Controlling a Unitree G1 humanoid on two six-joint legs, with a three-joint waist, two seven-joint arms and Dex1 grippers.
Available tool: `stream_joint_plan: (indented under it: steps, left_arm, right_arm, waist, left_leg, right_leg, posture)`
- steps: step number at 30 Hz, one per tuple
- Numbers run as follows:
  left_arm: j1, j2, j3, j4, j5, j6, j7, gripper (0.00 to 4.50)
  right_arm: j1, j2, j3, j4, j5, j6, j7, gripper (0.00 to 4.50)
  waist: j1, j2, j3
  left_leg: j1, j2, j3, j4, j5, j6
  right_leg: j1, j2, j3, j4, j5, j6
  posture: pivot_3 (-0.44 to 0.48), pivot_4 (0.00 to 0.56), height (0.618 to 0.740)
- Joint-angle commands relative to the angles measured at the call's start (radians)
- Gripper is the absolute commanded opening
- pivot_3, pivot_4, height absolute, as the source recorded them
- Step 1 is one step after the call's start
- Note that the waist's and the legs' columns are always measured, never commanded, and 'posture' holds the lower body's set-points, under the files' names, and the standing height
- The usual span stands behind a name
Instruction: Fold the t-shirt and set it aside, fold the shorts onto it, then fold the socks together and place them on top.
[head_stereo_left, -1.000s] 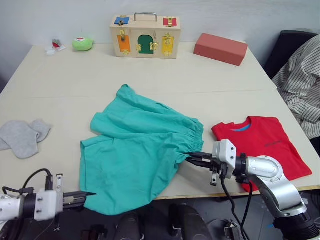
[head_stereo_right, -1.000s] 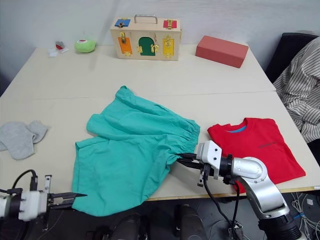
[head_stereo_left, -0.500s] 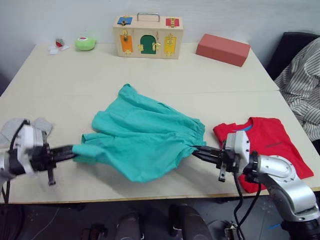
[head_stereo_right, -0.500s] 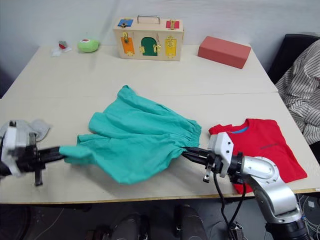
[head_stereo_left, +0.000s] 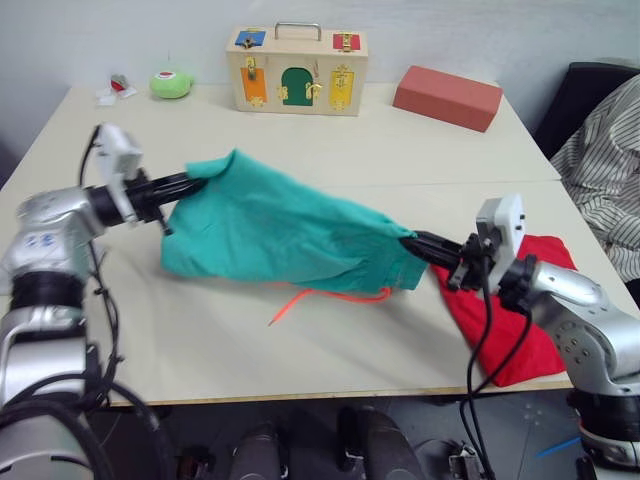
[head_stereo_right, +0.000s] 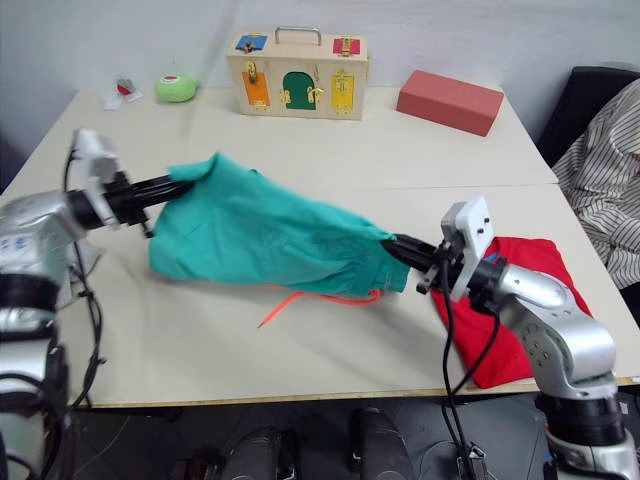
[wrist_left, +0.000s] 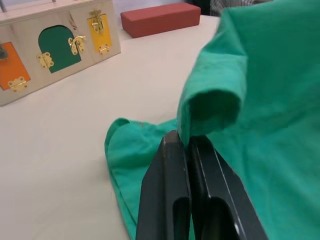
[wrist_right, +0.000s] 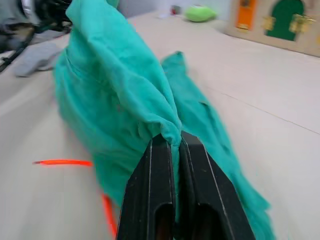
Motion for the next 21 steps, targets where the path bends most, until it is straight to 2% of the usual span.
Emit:
stream_joint_plan:
  steps: [1, 5, 10, 16, 20, 21]
  left_arm:
    - [-0.098, -0.031, 0.006, 0.146, 0.084, -0.098, 0.061, 0.03]
    - [-0.179, -0.087, -0.002, 0.276, 0.162, -0.141, 0.154, 0.03]
    - [-0.226, -0.127, 0.006, 0.370, 0.239, -0.185, 0.358, 0.03]
    - [-0.216, -0.140, 0.009, 0.403, 0.279, -0.116, 0.361, 0.03]
    - [-0.206, -0.136, 0.023, 0.413, 0.289, -0.074, 0.372, 0.03]
    - [-0.208, -0.138, 0.039, 0.416, 0.280, -0.061, 0.398, 0.23]
  right_arm:
    - [-0.036, 0.024, -0.006, 0.058, -0.065, -0.025, -0.062, 0.00]
    - [-0.072, 0.065, 0.029, 0.119, -0.129, -0.052, -0.082, 0.00]
    - [-0.099, 0.108, 0.078, 0.175, -0.192, -0.080, -0.079, 0.00]
    - [-0.109, 0.145, 0.090, 0.223, -0.247, -0.085, -0.104, 0.00]
    - [-0.118, 0.180, 0.053, 0.262, -0.242, -0.079, -0.137, 0.00]
    - [-0.119, 0.183, 0.046, 0.269, -0.243, -0.082, -0.141, 0.27]
  waist:
    - [-0.004, 0.000, 0.000]
    - [-0.006, 0.000, 0.000]
    - [-0.006, -0.001, 0.000]
    - [-0.006, -0.001, 0.000]
    - [-0.006, -0.001, 0.000]
    - [-0.005, -0.001, 0.000]
  left_leg:
    - [0.000, 0.001, 0.000, 0.000, 0.000, 0.000]
    - [-0.001, 0.000, 0.002, -0.001, 0.000, 0.000]
    - [-0.001, 0.001, 0.002, 0.000, 0.000, -0.001]
    - [-0.001, 0.001, 0.002, 0.000, 0.001, -0.001]
    - [0.000, 0.001, 0.003, 0.000, 0.002, -0.001]
    - [0.000, 0.001, 0.003, 0.000, 0.002, -0.001]
  right_leg:
    - [0.000, -0.002, 0.001, -0.001, 0.000, 0.000]
    - [-0.002, -0.001, -0.001, 0.000, 0.000, 0.000]
    - [-0.003, -0.002, -0.001, -0.001, 0.000, 0.000]
    - [-0.003, -0.003, -0.002, 0.004, 0.000, 0.000]
    - [-0.003, -0.003, -0.001, 0.005, 0.000, 0.000]
    - [-0.003, -0.003, -0.001, 0.005, 0.000, 0.000]
  posture:
    - [0.000, 0.150, 0.740]
    - [0.000, 0.150, 0.740]
    - [0.000, 0.150, 0.740]
    - [0.000, 0.150, 0.740]
    - [0.000, 0.150, 0.740]
    - [0.000, 0.150, 0.740]
